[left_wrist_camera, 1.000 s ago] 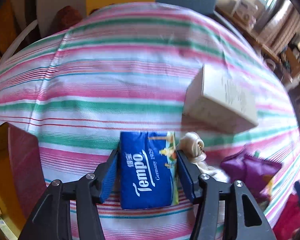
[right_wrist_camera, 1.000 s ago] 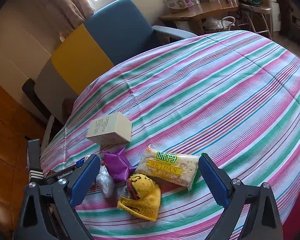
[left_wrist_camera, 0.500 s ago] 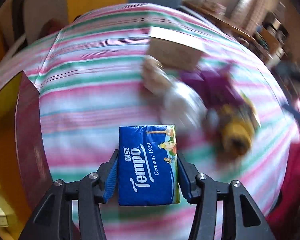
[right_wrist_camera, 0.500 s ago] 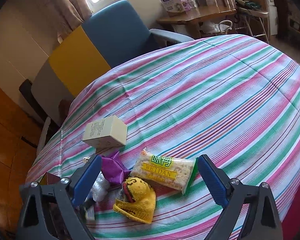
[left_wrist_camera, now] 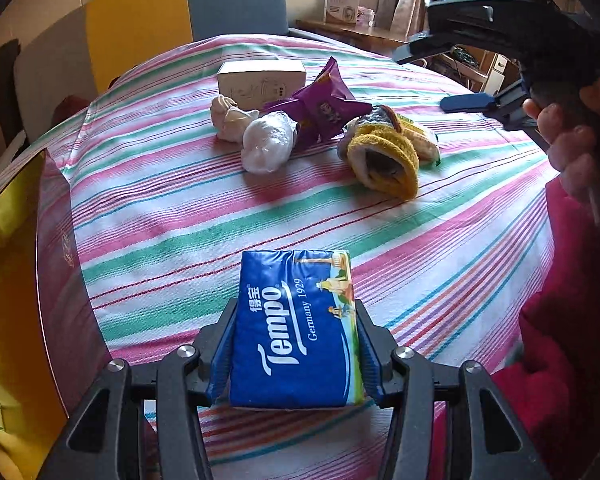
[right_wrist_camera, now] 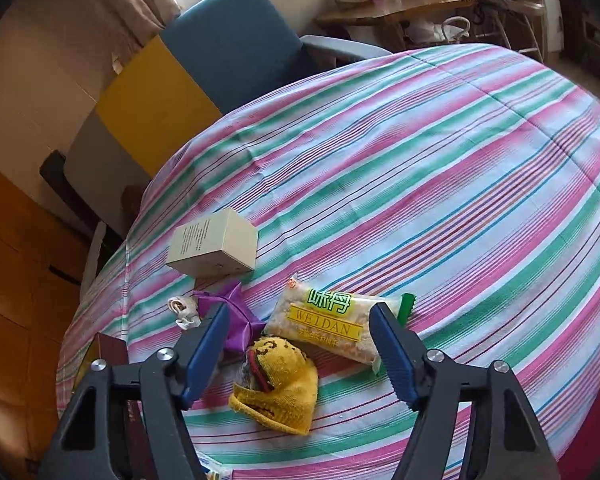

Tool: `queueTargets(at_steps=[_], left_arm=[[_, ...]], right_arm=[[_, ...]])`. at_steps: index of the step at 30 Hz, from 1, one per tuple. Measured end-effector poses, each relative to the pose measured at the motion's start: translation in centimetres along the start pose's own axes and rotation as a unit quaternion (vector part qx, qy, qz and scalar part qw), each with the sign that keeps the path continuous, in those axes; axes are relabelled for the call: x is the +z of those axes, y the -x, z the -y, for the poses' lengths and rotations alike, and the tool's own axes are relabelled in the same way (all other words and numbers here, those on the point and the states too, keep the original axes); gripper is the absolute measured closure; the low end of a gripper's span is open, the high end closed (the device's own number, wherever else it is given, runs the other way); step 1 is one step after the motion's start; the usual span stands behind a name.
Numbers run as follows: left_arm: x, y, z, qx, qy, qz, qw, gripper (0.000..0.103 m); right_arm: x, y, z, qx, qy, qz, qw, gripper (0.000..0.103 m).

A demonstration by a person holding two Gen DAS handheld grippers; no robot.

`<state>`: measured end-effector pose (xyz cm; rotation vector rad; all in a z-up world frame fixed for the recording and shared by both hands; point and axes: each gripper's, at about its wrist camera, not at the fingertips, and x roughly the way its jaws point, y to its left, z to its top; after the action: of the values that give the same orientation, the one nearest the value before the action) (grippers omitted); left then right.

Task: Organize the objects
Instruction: 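Hold the tissue pack in the left gripper while the right gripper grasps the yellow knit hat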

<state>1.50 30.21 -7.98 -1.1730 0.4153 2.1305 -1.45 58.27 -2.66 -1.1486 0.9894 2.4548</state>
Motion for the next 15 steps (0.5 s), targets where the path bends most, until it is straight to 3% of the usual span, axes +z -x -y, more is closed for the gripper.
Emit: queueTargets(at_steps=[3,6,15], left_arm=[[-0.1,-0.1,-0.3,-0.001,-0.004,0.008,1.0,0.05],[-0.3,-0.5,-0.1,-0.005,-0.003,0.011,0.9999,0.05],[-0.6,-0.5,-0.1,-0.007,-0.002,0.021,0.9998,0.05]], right_arm=[[-0.3,-1.2,-0.6,0.033,0.009,-0.044,0.998,0.035],[-0.9,-2.1,-1.9,0.026,0.043,-0.071,0.996,0.035],[0.5,-1.0,0.8,-0.043,-0.006,-0.021,0.999,0.035]])
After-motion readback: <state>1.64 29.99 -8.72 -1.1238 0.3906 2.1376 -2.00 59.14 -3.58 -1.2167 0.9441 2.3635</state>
